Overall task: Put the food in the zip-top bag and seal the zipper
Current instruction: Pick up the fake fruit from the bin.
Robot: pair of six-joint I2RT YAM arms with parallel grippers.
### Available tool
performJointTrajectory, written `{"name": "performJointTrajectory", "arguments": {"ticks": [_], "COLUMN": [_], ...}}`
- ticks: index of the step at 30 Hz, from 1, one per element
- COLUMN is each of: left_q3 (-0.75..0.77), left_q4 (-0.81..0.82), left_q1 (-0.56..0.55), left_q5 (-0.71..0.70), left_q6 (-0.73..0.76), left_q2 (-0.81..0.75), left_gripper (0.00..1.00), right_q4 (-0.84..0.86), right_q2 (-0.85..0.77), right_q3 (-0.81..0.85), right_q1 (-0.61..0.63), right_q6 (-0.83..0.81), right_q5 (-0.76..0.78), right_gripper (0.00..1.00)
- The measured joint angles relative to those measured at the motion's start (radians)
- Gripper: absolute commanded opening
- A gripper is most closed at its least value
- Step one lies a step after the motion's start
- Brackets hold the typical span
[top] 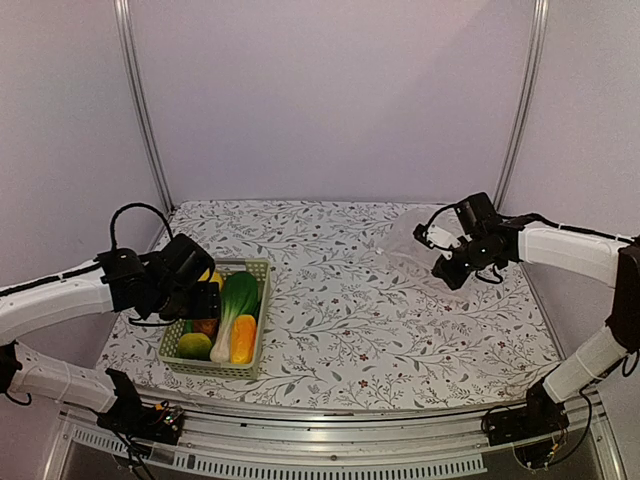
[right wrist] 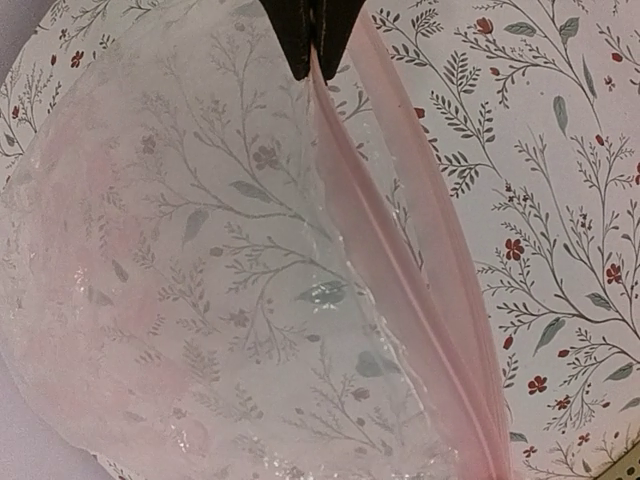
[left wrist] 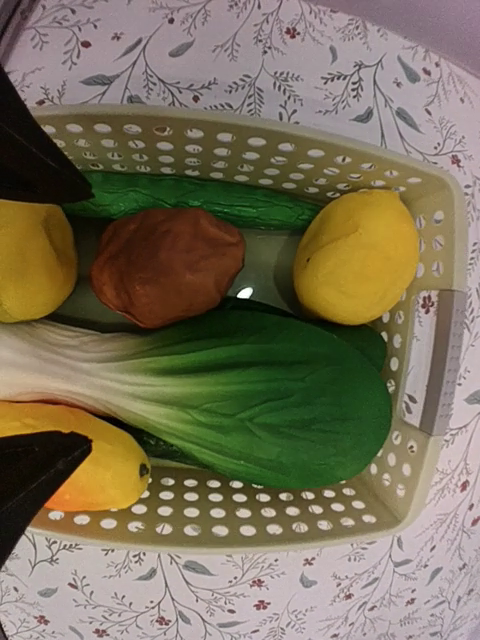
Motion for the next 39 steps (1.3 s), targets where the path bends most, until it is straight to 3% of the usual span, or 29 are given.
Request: {"name": "performJointTrajectory", "arguments": {"ticks": [10, 19, 26, 39], "left_q3": [-0.016, 0.1, 0.17, 0.13], "left_q4": [0.083, 0.272, 0.311, 0.319], "left_q1": [0.144, 0.246, 0.254, 0.265], "left_q5": [0.057, 0.07, 0.05, -0.035], "left_q6": [0.036, 0.079, -0.039, -0.222], "left_q2": [0.061, 0.298, 0.444, 0.493], "left_gripper": [0.81, 0.81, 0.8, 0.79], "right_q4": [-0.069, -0.125, -0.137, -0.148], "right_q2": [0.04, -0.015, -0.082, -0.095], "right_q3": [0.054, 0.069, 0.07, 0.066], "right_q1": [0.0, 0.0, -0.001, -0.006], "right_q6": [0.018, 0.018, 0.018, 0.018], "right_q5": [-0.033, -0.048, -0.069, -0.093], "right_gripper": [0.0, 0.0, 0.0, 0.01]}}
